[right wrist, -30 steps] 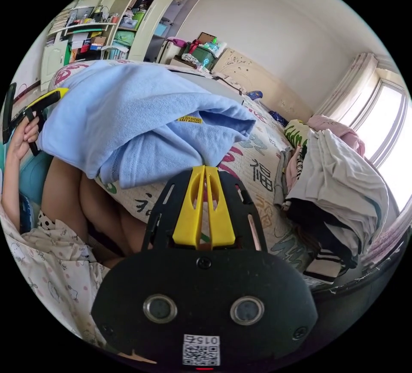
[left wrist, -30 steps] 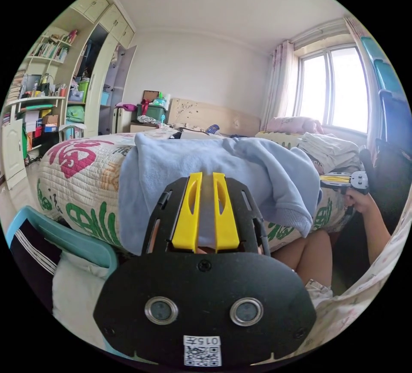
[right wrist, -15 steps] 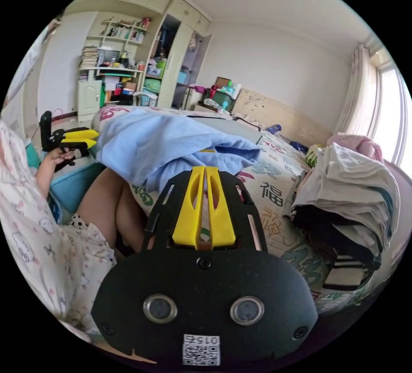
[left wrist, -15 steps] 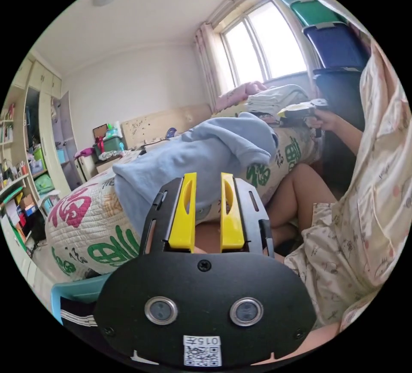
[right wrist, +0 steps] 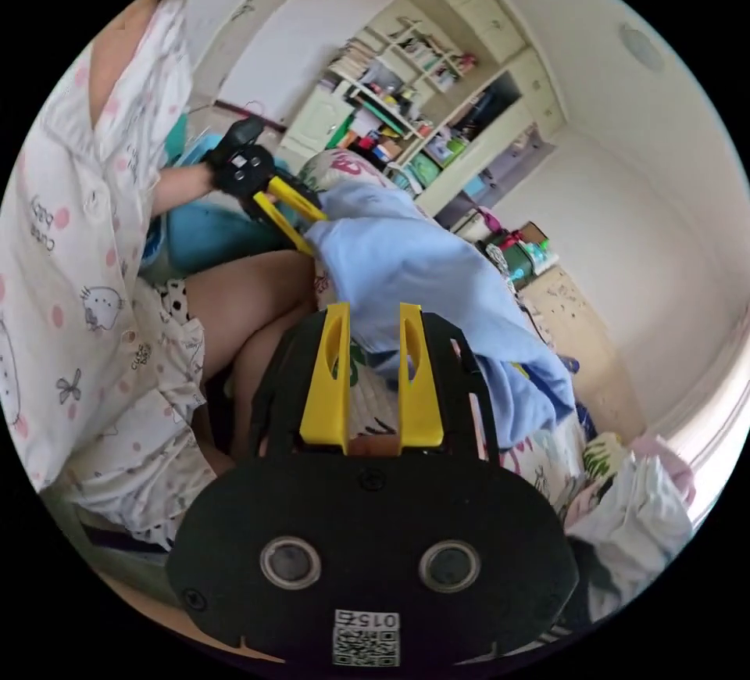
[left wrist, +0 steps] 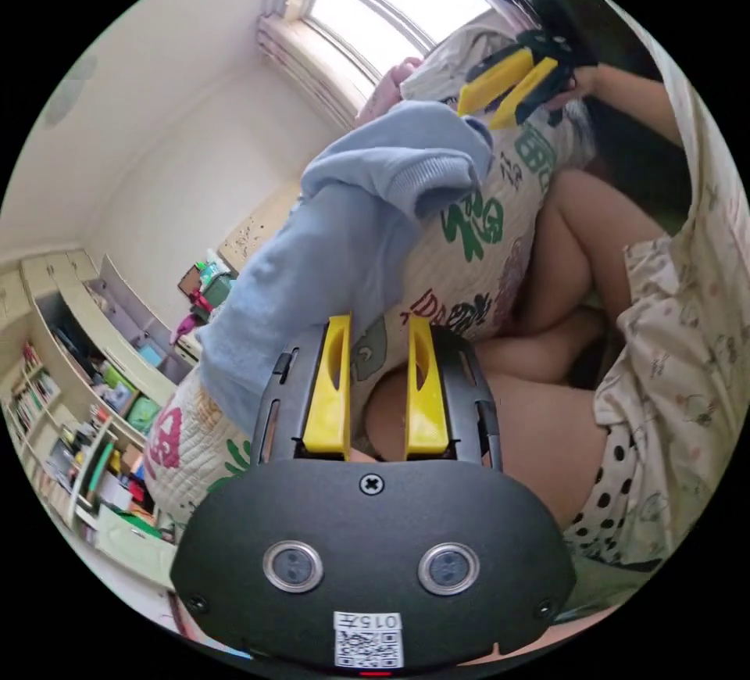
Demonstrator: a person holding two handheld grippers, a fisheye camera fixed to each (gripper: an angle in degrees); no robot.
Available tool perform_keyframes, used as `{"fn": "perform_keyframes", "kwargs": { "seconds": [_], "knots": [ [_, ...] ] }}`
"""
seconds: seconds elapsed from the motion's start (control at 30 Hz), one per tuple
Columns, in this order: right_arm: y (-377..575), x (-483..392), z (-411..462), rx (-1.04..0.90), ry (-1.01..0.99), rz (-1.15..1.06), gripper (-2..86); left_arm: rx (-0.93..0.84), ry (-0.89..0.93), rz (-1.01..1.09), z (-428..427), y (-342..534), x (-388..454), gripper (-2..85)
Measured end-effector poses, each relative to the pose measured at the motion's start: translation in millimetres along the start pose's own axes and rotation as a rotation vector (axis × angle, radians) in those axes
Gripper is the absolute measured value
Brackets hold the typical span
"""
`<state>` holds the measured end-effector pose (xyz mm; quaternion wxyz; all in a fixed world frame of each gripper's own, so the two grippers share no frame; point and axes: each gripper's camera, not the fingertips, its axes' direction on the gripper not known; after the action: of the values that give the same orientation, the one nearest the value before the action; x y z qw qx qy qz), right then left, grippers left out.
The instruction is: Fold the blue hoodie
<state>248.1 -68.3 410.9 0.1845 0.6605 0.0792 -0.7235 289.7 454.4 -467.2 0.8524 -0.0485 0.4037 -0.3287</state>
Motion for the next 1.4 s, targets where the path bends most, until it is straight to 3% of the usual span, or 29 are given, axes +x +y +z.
{"fn": "perform_keyframes", "kwargs": {
  "seconds": [0.17, 0.3, 0.57, 0.83, 1.1, 1.4],
  "knots": [
    [-7.0, -67.9, 58.0, -0.128, 0.146, -0.291, 12.3, -0.032, -0.162, 0.115, 15.7, 13.5, 44.0, 10.5],
    [-9.0, -93.9, 73.8, -0.138, 0.344, -0.326, 8.8, -0.041, -0.259, 0.167, 17.4, 20.3, 71.7, 10.5],
    [-37.0, -45.7, 9.3, 0.068, 0.440, 0.155, 4.0, 0.022, -0.386, 0.156, -1.0, 34.6, 120.1, 10.3],
    [-73.0, 5.1, -18.5, 0.167, 0.322, 0.456, 4.0, 0.063, -0.448, 0.146, -24.1, 34.7, 163.7, 10.8],
    [-122.5, 3.2, -20.8, 0.191, 0.264, 0.489, 4.1, 0.100, -0.515, 0.084, -43.6, 21.8, 188.2, 6.9],
    [-186.3, -12.9, -10.9, 0.169, 0.241, 0.508, 4.1, 0.315, -0.495, -0.224, -103.4, -12.4, 161.6, 1.1]
  ]
}}
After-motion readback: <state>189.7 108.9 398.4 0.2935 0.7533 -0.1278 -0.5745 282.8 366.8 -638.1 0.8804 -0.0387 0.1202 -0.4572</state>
